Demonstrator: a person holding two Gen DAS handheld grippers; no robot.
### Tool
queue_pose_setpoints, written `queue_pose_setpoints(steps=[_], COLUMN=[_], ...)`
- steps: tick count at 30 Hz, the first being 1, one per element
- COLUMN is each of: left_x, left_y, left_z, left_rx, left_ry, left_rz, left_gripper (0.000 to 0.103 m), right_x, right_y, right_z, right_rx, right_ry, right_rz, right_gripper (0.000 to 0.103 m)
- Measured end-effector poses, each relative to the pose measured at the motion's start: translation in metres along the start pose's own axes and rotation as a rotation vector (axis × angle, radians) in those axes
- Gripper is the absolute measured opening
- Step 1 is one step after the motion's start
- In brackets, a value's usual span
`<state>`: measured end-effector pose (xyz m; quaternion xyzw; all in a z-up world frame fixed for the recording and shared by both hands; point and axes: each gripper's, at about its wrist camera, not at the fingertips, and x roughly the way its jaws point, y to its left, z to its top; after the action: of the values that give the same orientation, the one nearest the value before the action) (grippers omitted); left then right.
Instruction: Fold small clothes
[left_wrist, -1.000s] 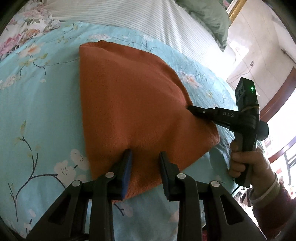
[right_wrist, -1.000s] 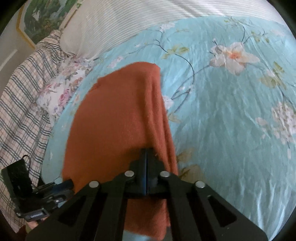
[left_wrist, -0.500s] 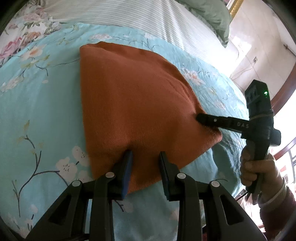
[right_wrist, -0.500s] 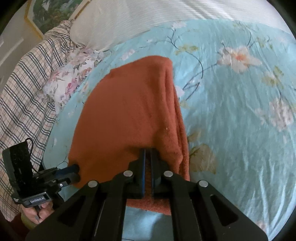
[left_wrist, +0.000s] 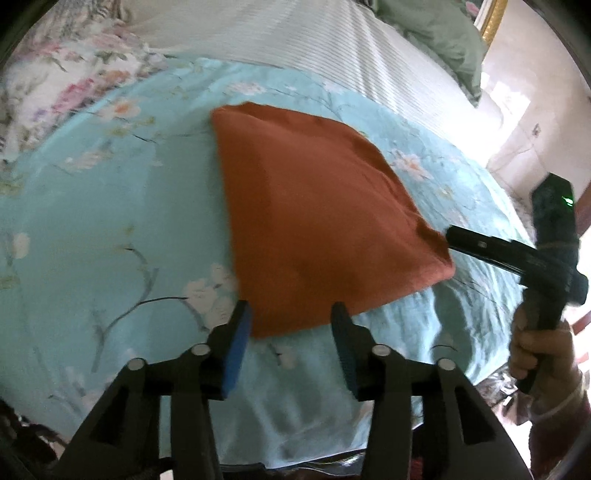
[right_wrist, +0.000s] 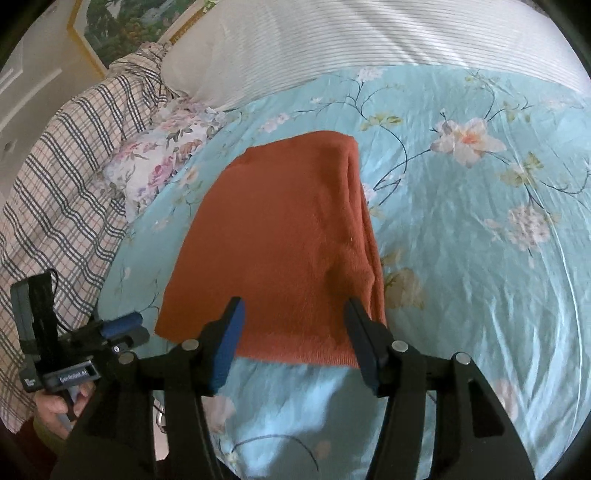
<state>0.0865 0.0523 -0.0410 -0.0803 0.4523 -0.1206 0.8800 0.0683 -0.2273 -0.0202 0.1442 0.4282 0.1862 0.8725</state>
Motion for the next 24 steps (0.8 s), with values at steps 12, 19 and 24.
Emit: queue_pose_setpoints(steps=[12, 19, 24], left_x=[-0.013, -0.015, -0.016], left_y=[-0.003, -0.008, -0.010], left_z=[-0.008, -0.013, -0.014], left_rx=[0.013, 0.041, 0.050], left_ry=[-0.008, 0.009, 0.012], left_rz=[0.170, 0.228, 0.259], left_gripper=[0.078, 0.081, 0.081], right_x=[-0.014, -0.018, -0.020], right_y=[0.012, 0.017, 0.017], right_z=[-0.039, -0.048, -0.046], right_rx=[-0.047, -0.069, -0.077], right_ry=[0.045, 0.051, 0.048], right_rz=[-0.046, -0.062, -0.065], right_gripper=[0.058, 0.073, 0.074])
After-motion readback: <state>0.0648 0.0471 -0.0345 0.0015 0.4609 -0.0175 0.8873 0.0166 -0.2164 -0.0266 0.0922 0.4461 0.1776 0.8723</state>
